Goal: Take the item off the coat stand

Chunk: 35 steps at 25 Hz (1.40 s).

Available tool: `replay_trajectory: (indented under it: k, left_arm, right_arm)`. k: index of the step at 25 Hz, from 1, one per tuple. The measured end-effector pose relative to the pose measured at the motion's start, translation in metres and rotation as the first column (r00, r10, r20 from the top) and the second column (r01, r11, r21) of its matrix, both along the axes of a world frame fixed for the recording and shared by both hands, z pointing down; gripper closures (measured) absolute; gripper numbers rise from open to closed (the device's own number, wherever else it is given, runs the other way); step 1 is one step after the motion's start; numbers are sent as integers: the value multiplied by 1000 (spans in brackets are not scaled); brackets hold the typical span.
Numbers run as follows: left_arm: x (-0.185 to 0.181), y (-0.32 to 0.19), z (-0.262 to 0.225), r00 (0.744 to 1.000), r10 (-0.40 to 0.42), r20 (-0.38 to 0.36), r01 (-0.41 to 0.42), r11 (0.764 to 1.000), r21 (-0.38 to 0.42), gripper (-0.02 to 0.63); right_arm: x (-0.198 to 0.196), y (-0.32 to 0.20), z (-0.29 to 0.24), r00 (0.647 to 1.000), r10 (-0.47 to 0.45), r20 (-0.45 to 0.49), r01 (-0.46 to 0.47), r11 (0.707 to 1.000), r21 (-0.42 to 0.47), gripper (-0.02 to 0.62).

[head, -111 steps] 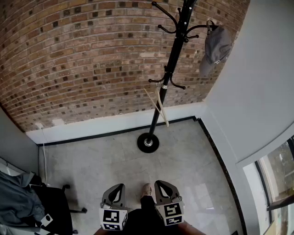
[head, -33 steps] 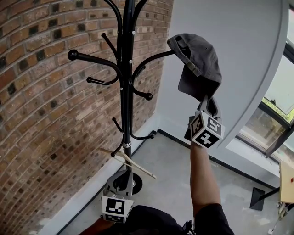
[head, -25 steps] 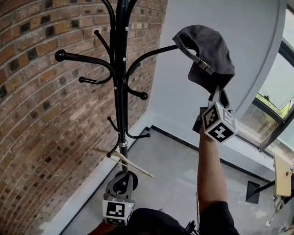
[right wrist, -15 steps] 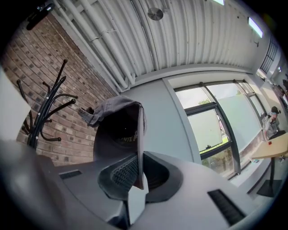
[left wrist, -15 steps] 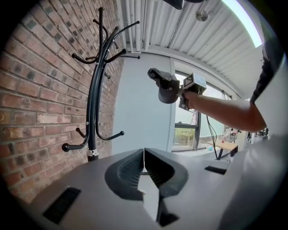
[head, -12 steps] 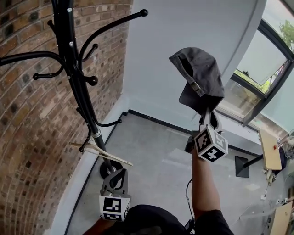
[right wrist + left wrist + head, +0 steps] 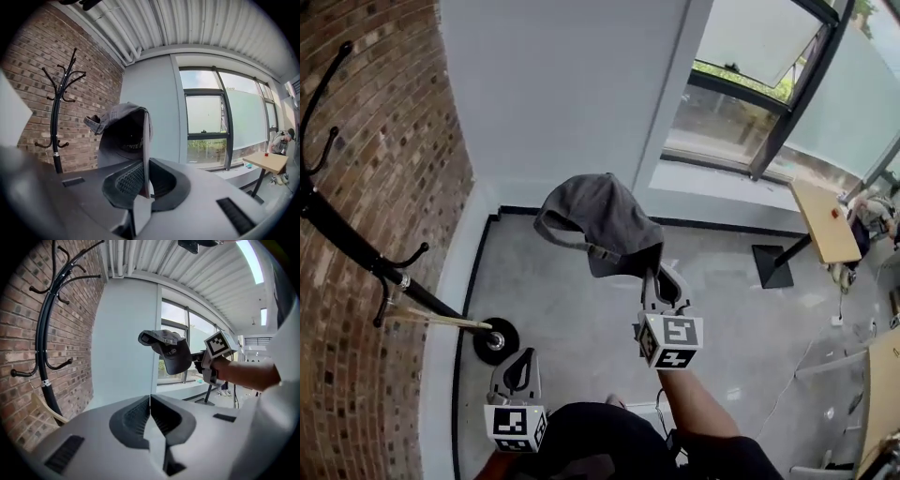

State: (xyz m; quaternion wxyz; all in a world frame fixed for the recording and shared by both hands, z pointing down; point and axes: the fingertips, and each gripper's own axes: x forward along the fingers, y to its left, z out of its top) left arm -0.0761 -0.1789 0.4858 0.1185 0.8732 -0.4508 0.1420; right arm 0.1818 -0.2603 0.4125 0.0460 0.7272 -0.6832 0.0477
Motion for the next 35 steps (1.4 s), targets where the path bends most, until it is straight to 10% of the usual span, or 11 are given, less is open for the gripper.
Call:
replay_trajectory:
  k: [16,35]
  left_arm:
    - [160,62,48,997,-15,72,20,997,-72,572]
    - [214,102,68,997,35,74,-30,997,-74,572]
  right_arm:
    - [158,173,111,1000,-9,-1,8,979,-201,565]
    - [181,255,147,1000,-8,-21,2,962,-272,566]
